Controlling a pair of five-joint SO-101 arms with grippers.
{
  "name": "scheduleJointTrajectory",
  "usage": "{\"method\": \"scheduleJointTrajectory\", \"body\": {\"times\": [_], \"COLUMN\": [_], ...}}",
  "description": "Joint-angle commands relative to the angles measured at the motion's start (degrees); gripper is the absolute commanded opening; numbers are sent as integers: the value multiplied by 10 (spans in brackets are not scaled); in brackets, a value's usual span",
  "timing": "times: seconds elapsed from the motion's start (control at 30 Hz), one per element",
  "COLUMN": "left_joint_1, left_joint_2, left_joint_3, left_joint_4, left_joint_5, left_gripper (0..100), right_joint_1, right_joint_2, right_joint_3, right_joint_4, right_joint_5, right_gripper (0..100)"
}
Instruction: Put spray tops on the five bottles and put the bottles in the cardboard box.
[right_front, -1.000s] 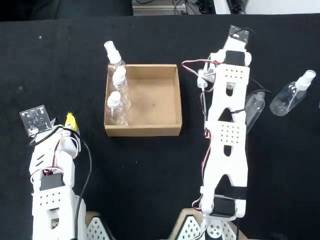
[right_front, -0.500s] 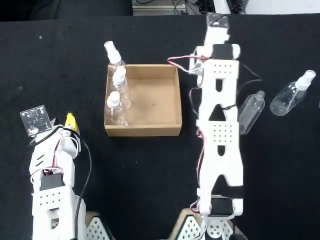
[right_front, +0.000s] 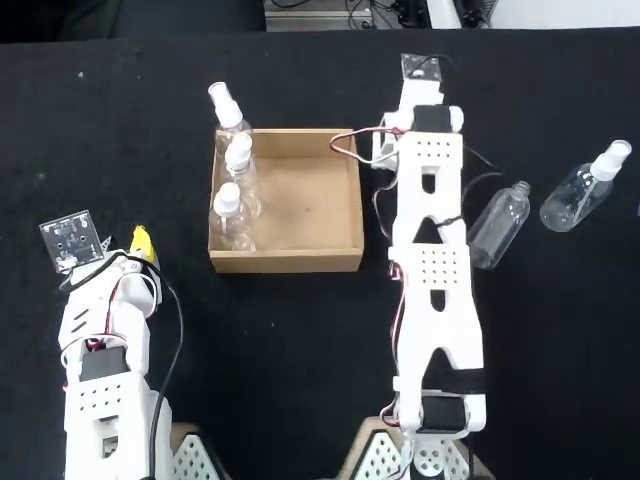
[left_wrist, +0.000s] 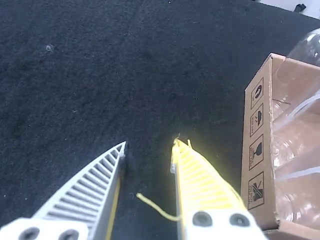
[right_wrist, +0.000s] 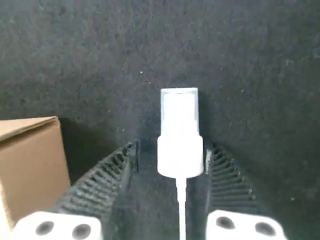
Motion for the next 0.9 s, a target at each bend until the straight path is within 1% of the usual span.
{"method": "scheduleJointTrajectory", "body": {"times": [0.0, 0.07, 0.17, 0.33, 0.5, 0.7, 0.8, 0.87], "left_joint_1": [-5, -5, -5, -5, -5, -5, -5, -5], "left_joint_2": [-10, -10, -10, -10, -10, -10, -10, -10], "left_joint_3": [-7, -7, -7, -7, -7, -7, -7, -7], "left_joint_4": [-14, -14, -14, -14, -14, -14, -14, -14], "left_joint_5": [-6, -6, -6, -6, -6, -6, -6, -6], "left_gripper": [130, 130, 130, 130, 130, 130, 130, 130], "right_joint_1": [17, 23, 40, 70, 99, 139, 159, 170], "right_joint_2": [-7, -3, -7, -43, -84, -155, -221, -289], "right_joint_3": [-5, -6, -11, -11, -11, 0, 52, 130], "right_joint_4": [-10, -6, 22, 58, 69, 76, 76, 76], "right_joint_5": [51, 77, 75, 84, 152, 160, 159, 159], "right_gripper": [80, 8, 31, 31, 31, 31, 31, 31]}}
